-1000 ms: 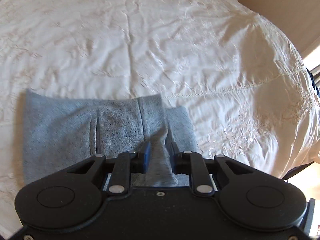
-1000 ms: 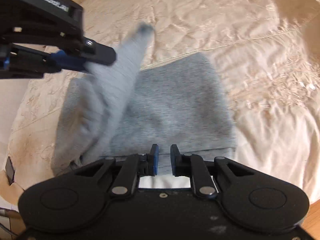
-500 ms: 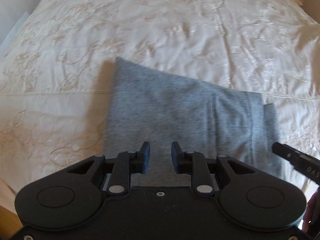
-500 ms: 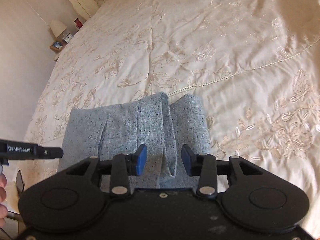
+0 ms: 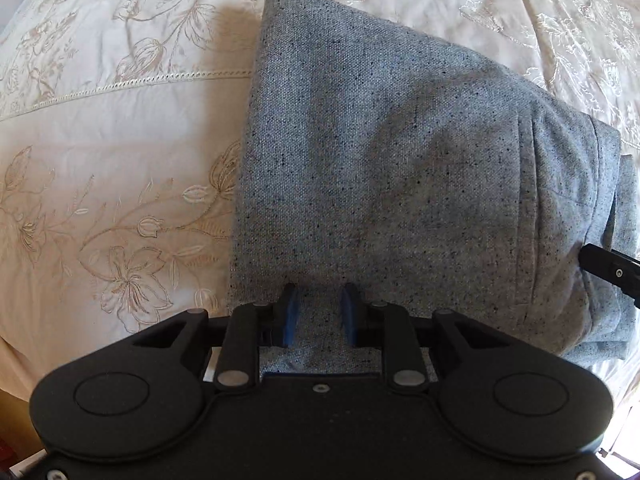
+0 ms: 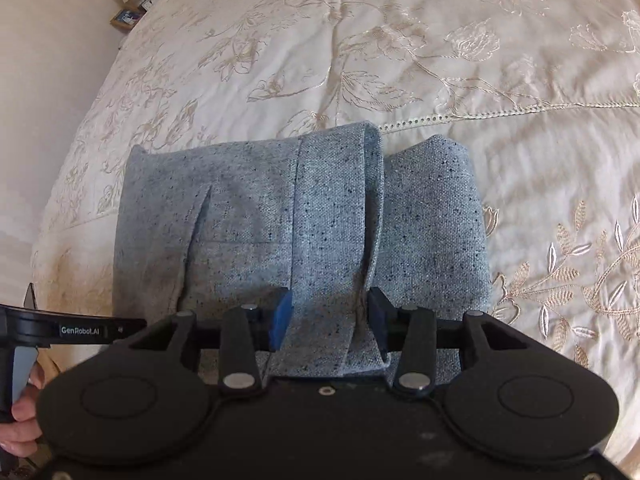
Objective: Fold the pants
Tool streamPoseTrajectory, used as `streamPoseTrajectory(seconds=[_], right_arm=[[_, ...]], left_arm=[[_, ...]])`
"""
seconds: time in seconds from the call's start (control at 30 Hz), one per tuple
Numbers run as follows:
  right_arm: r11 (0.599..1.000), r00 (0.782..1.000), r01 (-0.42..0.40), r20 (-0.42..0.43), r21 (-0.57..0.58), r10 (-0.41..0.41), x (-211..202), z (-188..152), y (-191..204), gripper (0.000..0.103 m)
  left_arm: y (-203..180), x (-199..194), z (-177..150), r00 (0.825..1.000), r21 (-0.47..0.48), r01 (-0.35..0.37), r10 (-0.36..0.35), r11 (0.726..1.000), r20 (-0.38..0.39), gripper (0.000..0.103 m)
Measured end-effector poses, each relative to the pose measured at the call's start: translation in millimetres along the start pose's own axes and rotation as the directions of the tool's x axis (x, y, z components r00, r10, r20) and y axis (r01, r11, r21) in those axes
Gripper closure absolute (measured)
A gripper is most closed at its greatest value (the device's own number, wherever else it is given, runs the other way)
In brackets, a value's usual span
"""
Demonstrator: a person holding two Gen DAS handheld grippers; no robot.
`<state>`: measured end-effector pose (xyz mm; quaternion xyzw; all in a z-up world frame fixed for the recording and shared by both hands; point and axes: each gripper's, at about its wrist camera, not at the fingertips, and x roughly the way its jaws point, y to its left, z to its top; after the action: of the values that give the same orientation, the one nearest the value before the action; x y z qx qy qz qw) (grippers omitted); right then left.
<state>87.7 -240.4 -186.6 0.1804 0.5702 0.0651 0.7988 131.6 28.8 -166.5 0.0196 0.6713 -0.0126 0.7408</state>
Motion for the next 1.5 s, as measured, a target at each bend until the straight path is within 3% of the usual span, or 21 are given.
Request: streamPoseTrajectory(seconds=[0.07, 0.13, 0.2, 0.33, 0.47, 0.6, 0.63, 0.7, 0.77, 0.83, 0.93, 0.97, 1.03, 1.13, 1.23, 1.4, 1.5], right_arm=[[0.999, 1.0, 0.01, -0.019, 0.046, -0.009, 4, 0, -2, 0.057], [0.997, 0.999, 0.027, -0.018, 0.069, -0.026, 4, 0, 1, 0.064], [0.996, 0.996, 0.087, -0.011, -0.015, -0.087, -2, 0, 18, 0.095], [0.965, 0.987, 0.152, 0.087, -0.213, -0.136, -36, -6, 59, 0.095], [0.966, 0.978, 0.155, 0.171, -0.206, -0.121, -80, -9, 65, 0.096], [0.941, 0.954, 0.269, 0.194, -0.206, -0.231, -86, -18, 53, 0.096], [0.943, 0.955, 0.274, 0.166, -0.187, -0.244, -79, -18, 44, 0.096], [0.95, 0.959, 0.27, 0.132, -0.158, -0.251, -63, -22, 26, 0.091], [0.928, 0.948, 0.317, 0.076, -0.197, -0.308, -46, -26, 17, 0.084], [0.912, 0.93, 0.361, 0.142, -0.196, -0.338, -56, -27, 22, 0.083], [0.897, 0.915, 0.366, 0.273, -0.248, -0.298, -73, -30, 39, 0.064], [0.886, 0.914, 0.367, 0.287, -0.285, -0.286, -69, -31, 45, 0.064], [0.868, 0.918, 0.372, 0.266, -0.328, -0.293, -54, -31, 48, 0.063], [0.864, 0.926, 0.376, 0.163, -0.334, -0.34, -18, -43, 34, 0.063], [0.875, 0.929, 0.364, 0.189, -0.32, -0.318, -22, -51, 28, 0.061], [0.927, 0.949, 0.293, 0.191, -0.235, -0.252, -47, -40, 9, 0.06], [0.958, 0.964, 0.245, 0.141, -0.151, -0.224, -49, -30, -15, 0.059]], left_arm=[[0, 0, -2, 1.0, 0.001, 0.007, -0.007, 1.0, 0.005, 0.072], [1, -1, -4, 1.0, 0.005, 0.014, -0.014, 1.0, 0.011, 0.071], [4, -6, -8, 1.0, 0.006, 0.021, -0.022, 1.0, 0.023, 0.07], [19, -28, -19, 0.996, -0.01, 0.045, -0.044, 0.999, 0.079, 0.07], [30, -51, -29, 0.99, -0.004, 0.05, -0.049, 0.999, 0.129, 0.07], [35, -60, -32, 0.987, -0.014, 0.054, -0.052, 0.998, 0.155, 0.067], [34, -57, -32, 0.988, -0.018, 0.052, -0.049, 0.998, 0.149, 0.061], [31, -53, -32, 0.99, -0.015, 0.039, -0.036, 0.999, 0.137, 0.061], [25, -55, -29, 0.99, -0.006, 0.02, -0.019, 1.0, 0.14, 0.062], [19, -64, -27, 0.981, 0.015, 0.025, -0.027, 1.0, 0.194, 0.061], [3, -63, -13, 0.968, 0.071, 0.024, -0.041, 0.997, 0.246, 0.05], [-3, -59, -12, 0.969, 0.081, 0.022, -0.041, 0.996, 0.245, 0.048], [-13, -41, -15, 0.977, 0.119, -0.003, -0.023, 0.993, 0.214, 0.048], [-17, -3, -35, 0.988, 0.182, -0.1, 0.076, 0.978, 0.136, 0.047], [-12, -9, -50, 0.977, 0.226, -0.138, 0.095, 0.964, 0.193, 0.046], [13, -58, -43, 0.946, 0.165, -0.087, 0.029, 0.982, 0.324, 0.047], [35, -63, -17, 0.947, 0.063, 0.015, -0.034, 0.998, 0.32, 0.047]])
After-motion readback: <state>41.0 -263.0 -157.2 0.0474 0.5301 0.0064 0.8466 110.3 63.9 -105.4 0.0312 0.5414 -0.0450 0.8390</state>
